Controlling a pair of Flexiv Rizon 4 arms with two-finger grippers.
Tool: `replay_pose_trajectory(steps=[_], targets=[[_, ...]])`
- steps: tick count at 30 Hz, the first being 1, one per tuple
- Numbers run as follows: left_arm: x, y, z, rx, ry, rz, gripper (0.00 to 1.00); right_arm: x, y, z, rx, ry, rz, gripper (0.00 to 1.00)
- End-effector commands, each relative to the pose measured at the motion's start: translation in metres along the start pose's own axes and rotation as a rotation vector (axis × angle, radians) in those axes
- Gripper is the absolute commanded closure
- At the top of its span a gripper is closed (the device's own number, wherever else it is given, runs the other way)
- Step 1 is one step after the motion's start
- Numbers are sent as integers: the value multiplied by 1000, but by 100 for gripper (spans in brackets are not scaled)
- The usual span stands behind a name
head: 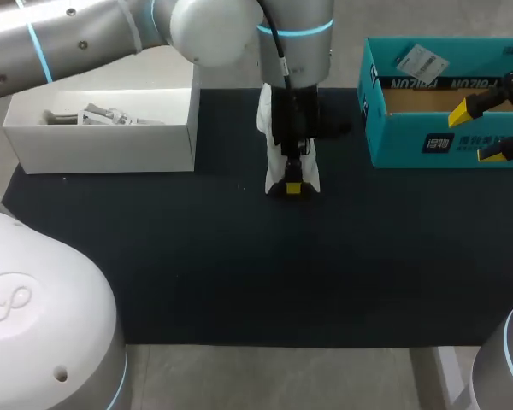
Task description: Take the shoe out of the shoebox, open the shoe tongue, remove and reinsert the insole, then place the shoe into the shoebox
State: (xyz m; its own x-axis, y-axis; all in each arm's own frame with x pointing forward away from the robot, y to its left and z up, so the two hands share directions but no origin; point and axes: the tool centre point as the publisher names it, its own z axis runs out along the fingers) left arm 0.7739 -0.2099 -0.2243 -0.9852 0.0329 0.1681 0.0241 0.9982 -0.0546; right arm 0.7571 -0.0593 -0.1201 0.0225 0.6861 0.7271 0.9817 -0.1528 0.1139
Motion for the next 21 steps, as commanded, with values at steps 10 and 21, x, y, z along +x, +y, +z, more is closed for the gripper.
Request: replay_pose_trajectory(steps=[10, 21], targets=[[4, 11, -22, -10, -58, 19, 100, 0, 1, 1, 1, -3, 2, 0], [4, 11, -22, -10, -58, 19, 100, 0, 1, 1, 1, -3, 2, 0]])
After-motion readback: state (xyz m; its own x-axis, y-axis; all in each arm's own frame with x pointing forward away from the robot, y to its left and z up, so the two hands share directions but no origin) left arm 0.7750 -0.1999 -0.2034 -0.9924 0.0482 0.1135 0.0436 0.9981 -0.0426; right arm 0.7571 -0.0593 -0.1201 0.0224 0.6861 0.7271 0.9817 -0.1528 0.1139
